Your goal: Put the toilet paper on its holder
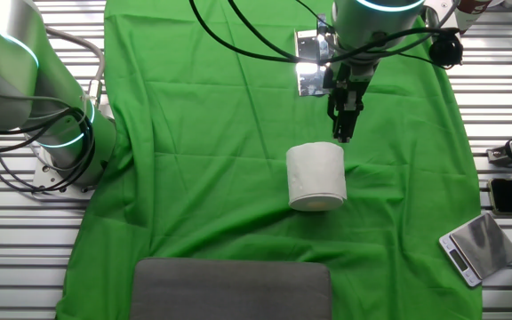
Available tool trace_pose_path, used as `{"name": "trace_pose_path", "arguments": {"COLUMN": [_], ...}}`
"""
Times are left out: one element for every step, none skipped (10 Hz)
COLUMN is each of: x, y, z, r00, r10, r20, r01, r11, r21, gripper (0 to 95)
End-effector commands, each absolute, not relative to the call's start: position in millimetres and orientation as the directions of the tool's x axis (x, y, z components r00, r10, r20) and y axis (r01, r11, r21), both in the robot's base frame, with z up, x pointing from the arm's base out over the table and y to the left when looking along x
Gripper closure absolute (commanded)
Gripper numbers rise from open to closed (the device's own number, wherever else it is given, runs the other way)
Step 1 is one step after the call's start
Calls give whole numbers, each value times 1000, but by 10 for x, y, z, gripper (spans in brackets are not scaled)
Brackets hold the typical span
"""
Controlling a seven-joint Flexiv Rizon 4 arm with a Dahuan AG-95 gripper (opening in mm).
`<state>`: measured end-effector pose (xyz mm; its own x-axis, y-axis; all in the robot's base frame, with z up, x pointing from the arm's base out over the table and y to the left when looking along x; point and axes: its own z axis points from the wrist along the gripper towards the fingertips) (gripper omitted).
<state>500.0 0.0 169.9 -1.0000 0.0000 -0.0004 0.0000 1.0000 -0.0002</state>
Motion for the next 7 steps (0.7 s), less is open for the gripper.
{"name": "trace_pose_path", "arguments": {"x": [5000, 5000, 5000, 5000, 4998, 4998, 4997], "y": [0, 0, 0, 0, 0, 0, 0], "z": [1700, 1700, 1700, 1700, 1699, 1699, 1699], "r00": [-1000, -999, -999, -999, -1000, -999, -999], "r10": [-28, -33, -31, -33, -29, -32, -43], "r20": [-9, -10, -8, -8, -8, -8, -10], "r01": [-28, -33, -31, -33, -29, -32, -43], "r11": [999, 999, 999, 999, 999, 999, 999], "r21": [16, 13, 13, 12, 13, 13, 14], "gripper": [950, 950, 950, 950, 950, 950, 950]}}
